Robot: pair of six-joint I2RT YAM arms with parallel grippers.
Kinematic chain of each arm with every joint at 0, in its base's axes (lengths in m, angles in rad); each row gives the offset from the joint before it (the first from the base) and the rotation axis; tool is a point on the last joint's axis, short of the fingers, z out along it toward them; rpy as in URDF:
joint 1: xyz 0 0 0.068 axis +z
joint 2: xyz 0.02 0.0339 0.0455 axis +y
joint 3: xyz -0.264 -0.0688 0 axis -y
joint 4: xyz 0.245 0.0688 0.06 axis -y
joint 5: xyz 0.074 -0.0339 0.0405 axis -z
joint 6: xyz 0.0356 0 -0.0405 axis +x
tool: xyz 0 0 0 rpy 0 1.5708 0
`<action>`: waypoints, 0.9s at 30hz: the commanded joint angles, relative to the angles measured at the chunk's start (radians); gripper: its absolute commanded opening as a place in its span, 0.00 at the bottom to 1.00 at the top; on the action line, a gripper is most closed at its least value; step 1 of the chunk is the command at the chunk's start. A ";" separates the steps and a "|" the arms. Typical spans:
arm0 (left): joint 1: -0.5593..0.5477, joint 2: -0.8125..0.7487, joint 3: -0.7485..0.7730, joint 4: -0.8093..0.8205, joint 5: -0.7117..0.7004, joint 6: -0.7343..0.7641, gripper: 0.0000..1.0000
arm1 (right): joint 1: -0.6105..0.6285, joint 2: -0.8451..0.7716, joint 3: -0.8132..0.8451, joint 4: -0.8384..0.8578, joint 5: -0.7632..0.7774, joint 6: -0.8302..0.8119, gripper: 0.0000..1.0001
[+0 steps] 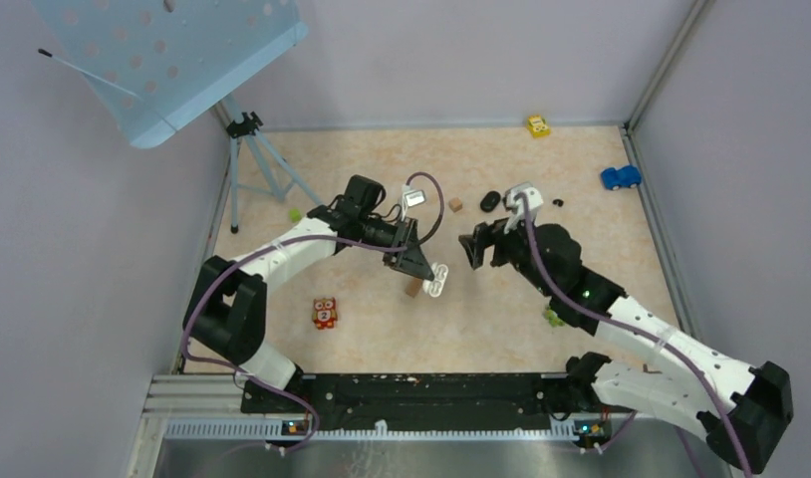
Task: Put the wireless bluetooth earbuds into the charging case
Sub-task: Place the charging case with the earbuds at the center of the board.
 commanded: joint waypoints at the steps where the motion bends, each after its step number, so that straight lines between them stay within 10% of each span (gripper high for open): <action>1: 0.013 0.027 0.031 0.322 0.035 -0.223 0.00 | -0.165 0.080 0.081 -0.086 -0.127 0.558 0.82; 12: 0.132 0.408 0.339 0.323 -0.072 -0.179 0.00 | -0.322 -0.012 0.012 -0.221 -0.070 0.942 0.79; 27: 0.186 0.846 0.780 0.138 -0.264 -0.115 0.00 | -0.322 -0.193 -0.008 -0.594 0.029 0.961 0.80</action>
